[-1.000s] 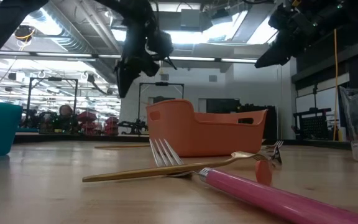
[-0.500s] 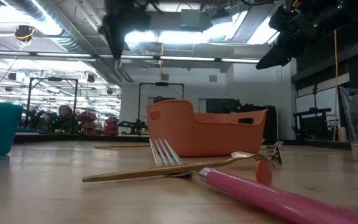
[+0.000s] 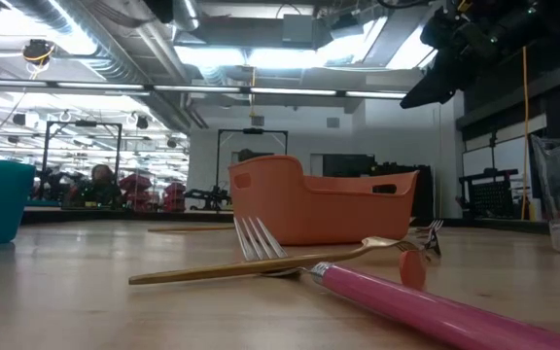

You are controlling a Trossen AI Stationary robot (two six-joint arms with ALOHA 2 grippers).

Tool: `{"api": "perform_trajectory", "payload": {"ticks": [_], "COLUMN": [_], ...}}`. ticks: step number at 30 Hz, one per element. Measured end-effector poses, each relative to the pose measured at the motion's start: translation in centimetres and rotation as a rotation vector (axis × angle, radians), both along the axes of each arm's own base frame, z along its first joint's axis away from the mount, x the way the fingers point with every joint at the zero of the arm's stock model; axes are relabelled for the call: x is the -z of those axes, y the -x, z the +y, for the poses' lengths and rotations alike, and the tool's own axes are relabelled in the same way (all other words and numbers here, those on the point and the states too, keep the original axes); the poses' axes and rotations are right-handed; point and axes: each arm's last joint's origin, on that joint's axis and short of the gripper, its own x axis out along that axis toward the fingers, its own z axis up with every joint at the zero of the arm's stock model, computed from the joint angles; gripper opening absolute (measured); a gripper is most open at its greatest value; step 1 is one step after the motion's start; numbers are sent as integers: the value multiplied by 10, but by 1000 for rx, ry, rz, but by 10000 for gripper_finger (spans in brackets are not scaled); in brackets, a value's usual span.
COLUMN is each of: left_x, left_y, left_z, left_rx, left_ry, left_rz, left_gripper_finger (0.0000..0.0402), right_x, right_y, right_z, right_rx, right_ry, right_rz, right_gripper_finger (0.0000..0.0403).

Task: Sort silverware by color (type)
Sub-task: Put the orange fork into the blue bin

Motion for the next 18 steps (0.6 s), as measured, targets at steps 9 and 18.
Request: {"api": "perform_trajectory", "payload": {"ticks": [9, 18], "left_x": [37, 98], "left_y": [6, 30], "left_z": [-49, -92], "left_rx": [-67, -308], "left_ry": [17, 126], "left_rz": [26, 133], "left_gripper_finger": [7, 7], "right_x": [0, 0], "right_y": [0, 0], "right_z": [0, 0], "right_rx": [0, 0], "right_ry": [0, 0], "right_rz": [0, 0], "right_gripper_finger": [101, 101]}}
